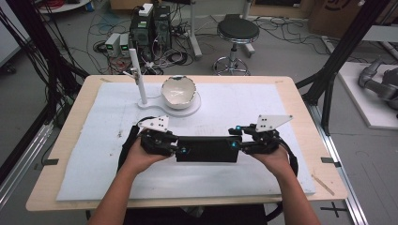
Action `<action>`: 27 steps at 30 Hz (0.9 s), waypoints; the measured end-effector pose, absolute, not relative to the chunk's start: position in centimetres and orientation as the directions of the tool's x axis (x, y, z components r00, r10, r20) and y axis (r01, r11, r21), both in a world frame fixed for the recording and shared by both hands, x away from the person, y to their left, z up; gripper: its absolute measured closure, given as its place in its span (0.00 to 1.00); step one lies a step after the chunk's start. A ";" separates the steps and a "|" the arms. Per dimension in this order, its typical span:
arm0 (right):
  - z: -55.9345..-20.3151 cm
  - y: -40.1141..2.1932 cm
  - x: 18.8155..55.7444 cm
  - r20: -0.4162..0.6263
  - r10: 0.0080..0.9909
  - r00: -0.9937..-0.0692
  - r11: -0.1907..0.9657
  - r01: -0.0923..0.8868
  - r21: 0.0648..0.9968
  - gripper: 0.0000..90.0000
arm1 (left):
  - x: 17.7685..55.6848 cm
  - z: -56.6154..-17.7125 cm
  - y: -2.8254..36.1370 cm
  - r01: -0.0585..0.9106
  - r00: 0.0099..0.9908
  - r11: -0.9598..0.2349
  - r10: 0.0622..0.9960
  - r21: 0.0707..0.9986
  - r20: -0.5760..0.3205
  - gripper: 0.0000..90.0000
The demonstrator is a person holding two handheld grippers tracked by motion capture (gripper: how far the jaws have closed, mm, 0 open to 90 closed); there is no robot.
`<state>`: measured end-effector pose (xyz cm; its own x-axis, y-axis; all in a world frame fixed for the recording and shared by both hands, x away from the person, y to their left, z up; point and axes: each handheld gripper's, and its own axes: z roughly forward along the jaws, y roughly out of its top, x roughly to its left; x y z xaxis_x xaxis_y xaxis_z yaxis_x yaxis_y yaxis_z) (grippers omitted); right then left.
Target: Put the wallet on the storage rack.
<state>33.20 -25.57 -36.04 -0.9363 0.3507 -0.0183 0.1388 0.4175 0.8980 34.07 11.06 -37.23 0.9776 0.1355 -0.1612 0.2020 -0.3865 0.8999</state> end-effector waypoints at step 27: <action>-39.7 -32.5 31.5 0.007 0.597 -0.802 0.327 0.250 0.911 0.24 | 37.3 -27.4 19.2 0.220 0.908 -0.399 0.418 0.890 -0.037 0.83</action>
<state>31.53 -32.47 -39.67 -0.8023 0.5969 0.0065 0.2504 0.3266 0.9114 37.26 19.20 -27.39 0.9077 0.4180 -0.0366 0.2196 -0.3989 0.8903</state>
